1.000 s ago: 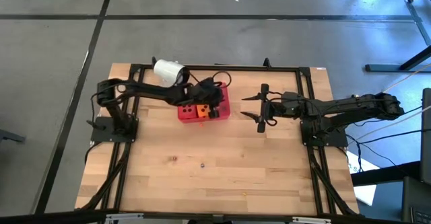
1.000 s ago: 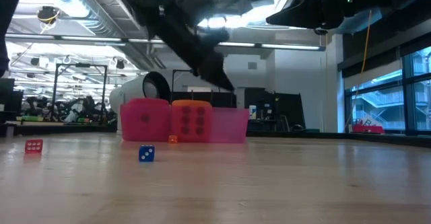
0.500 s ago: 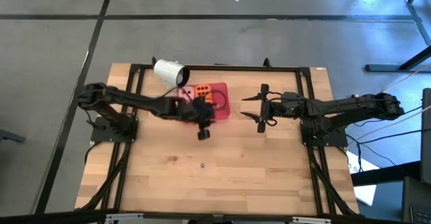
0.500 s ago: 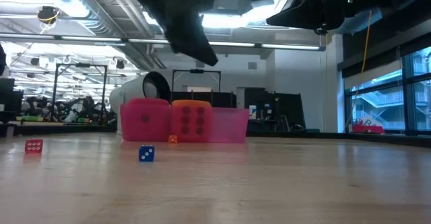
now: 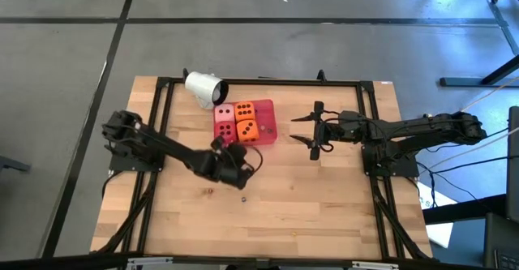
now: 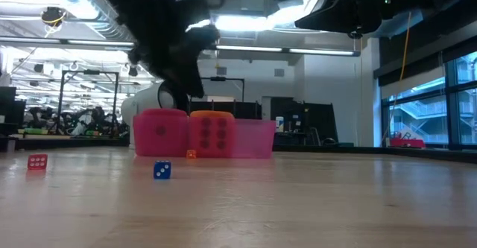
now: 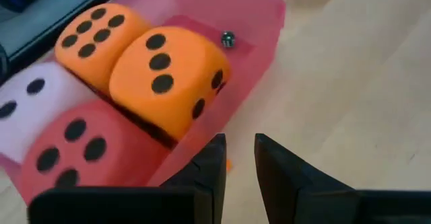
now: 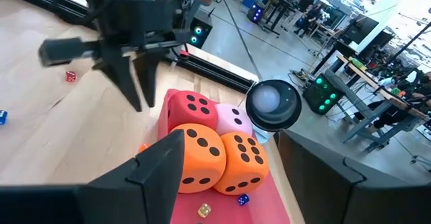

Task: Pick & Place Dice
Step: Put the small orange dice into the red bin

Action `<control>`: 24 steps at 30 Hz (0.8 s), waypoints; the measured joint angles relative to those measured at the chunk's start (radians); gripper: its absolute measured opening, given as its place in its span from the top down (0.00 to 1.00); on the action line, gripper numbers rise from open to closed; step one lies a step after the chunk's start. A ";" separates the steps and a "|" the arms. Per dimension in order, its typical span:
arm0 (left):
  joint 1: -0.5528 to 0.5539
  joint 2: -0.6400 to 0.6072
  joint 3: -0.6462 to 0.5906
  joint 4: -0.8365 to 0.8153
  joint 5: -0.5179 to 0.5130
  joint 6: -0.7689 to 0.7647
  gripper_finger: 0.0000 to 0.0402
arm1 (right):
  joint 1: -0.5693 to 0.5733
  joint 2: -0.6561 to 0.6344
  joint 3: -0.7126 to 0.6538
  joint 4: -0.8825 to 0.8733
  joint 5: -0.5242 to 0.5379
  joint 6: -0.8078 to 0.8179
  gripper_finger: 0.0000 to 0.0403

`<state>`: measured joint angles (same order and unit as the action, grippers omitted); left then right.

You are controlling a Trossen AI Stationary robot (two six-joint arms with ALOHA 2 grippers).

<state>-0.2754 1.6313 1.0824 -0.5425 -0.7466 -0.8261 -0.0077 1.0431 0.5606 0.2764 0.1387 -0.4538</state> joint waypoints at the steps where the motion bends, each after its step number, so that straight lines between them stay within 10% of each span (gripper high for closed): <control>1: -0.012 0.017 0.000 -0.004 -0.021 -0.029 0.82 | 0.000 0.000 0.000 0.000 0.000 0.000 0.40; 24: 0.049 0.207 0.000 0.005 0.005 -0.467 0.53 | 0.000 0.000 0.000 -0.001 -0.001 0.004 0.40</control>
<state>-0.2267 1.8385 1.0828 -0.5379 -0.7414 -1.2933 -0.0077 1.0431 0.5602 0.2756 0.1382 -0.4500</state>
